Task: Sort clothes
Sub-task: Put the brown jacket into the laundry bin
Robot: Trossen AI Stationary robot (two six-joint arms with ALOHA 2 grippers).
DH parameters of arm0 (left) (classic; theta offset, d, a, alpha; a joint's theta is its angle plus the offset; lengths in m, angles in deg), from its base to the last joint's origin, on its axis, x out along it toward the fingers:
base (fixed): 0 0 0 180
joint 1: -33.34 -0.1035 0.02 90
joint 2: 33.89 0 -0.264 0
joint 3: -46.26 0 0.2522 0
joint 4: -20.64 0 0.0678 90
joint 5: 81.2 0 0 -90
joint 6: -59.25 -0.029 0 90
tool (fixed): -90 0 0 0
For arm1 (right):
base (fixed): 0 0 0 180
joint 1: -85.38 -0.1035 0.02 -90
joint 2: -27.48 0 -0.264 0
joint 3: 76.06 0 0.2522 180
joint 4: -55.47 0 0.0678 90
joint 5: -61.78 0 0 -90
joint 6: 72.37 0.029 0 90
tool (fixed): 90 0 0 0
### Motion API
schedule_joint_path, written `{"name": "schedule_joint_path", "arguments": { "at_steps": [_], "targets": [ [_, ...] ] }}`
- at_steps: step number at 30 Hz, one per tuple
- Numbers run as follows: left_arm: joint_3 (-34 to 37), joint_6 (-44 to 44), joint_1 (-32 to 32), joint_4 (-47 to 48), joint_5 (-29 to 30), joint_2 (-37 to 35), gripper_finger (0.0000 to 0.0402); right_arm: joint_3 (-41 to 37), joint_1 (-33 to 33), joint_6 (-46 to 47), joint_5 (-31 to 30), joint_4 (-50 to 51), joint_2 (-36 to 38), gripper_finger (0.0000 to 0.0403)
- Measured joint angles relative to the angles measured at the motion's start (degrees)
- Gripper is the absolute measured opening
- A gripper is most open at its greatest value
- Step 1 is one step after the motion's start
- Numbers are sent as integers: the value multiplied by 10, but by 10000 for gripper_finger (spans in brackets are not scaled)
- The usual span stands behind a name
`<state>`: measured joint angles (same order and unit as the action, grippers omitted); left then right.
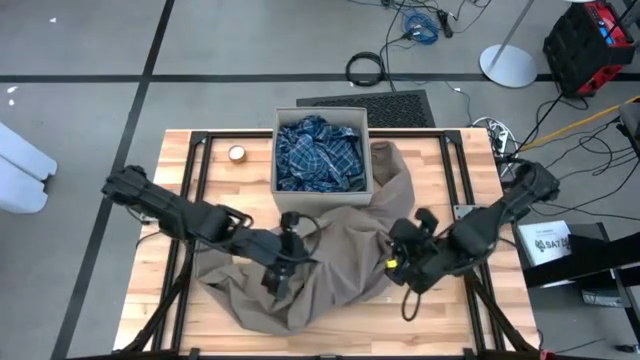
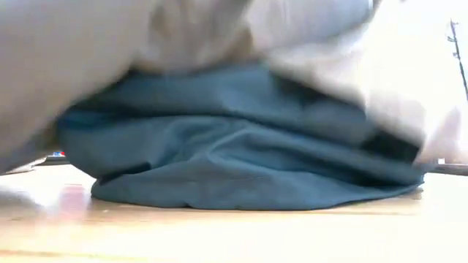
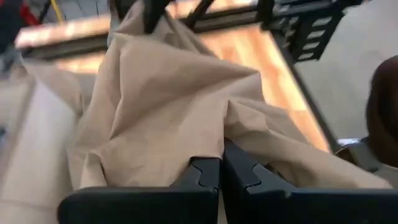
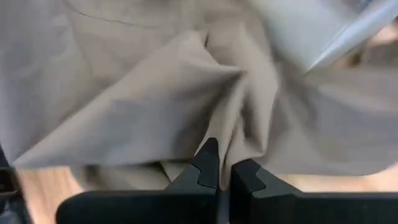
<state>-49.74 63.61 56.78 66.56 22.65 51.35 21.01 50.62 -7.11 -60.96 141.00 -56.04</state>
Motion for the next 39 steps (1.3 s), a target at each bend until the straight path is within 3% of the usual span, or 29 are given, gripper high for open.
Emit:
{"name": "schedule_joint_path", "arguments": {
  "at_steps": [8, 13, 17, 23, 30, 34, 39],
  "targets": [
    [194, 63, -40, -159, -26, 0, 0, -292, 49, 3, 55, -343, 53, 0],
    [288, 122, -69, -225, -28, 0, 0, -399, 91, 9, 87, -476, 43, 0],
    [341, 162, -79, -266, -36, -1, 0, -439, 107, 16, 100, -524, 37, 0],
    [374, 189, -80, -290, -28, -1, 0, -433, 119, 10, 111, -534, 37, 10],
    [375, 189, -80, -305, -16, -1, 0, -374, 142, -40, 207, -509, 52, 102],
    [375, 176, -80, -303, -16, -1, 0, -308, 147, -25, 191, -400, 62, 155],
    [375, 173, -80, -299, -16, -1, 0, -193, 149, 59, 117, -165, 65, 167]
  ]
}}
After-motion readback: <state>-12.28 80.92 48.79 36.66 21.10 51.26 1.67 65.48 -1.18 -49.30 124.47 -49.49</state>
